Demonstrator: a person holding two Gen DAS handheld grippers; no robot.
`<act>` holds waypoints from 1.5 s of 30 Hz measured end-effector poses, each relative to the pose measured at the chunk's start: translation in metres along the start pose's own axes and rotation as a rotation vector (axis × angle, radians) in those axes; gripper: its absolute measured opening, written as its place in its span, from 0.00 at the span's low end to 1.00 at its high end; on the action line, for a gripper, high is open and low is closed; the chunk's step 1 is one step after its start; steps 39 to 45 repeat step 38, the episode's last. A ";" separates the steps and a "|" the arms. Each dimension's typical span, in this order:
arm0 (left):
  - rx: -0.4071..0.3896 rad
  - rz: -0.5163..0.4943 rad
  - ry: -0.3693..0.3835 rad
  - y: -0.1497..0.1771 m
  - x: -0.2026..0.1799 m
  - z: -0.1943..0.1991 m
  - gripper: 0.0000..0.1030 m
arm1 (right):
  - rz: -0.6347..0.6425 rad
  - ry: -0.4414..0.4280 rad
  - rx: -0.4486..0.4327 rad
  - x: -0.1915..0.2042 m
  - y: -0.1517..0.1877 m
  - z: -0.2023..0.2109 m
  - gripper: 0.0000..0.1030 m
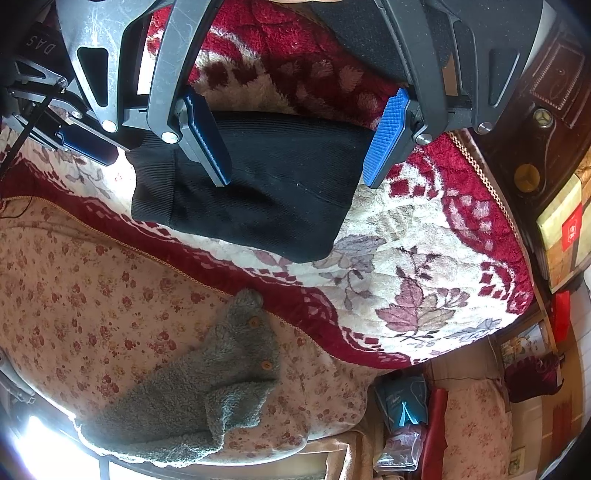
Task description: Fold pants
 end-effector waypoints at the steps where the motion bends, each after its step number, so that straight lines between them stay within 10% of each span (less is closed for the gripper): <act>1: 0.000 0.001 0.000 0.001 0.000 0.000 0.72 | 0.000 -0.001 0.000 0.000 0.000 0.000 0.50; 45: -0.054 -0.054 0.060 -0.007 -0.035 0.016 0.72 | -0.020 0.033 -0.042 -0.019 0.001 0.026 0.50</act>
Point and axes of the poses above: each gripper's, at about its wrist camera, not at the fingertips, and z roughly against the way its jaws point, x to its left, y to its underside, the point moved 7 cm from there along -z, roughly the way its jaws point, and after that the axes turned 3 degrees about -y, right-handed, at the moved point
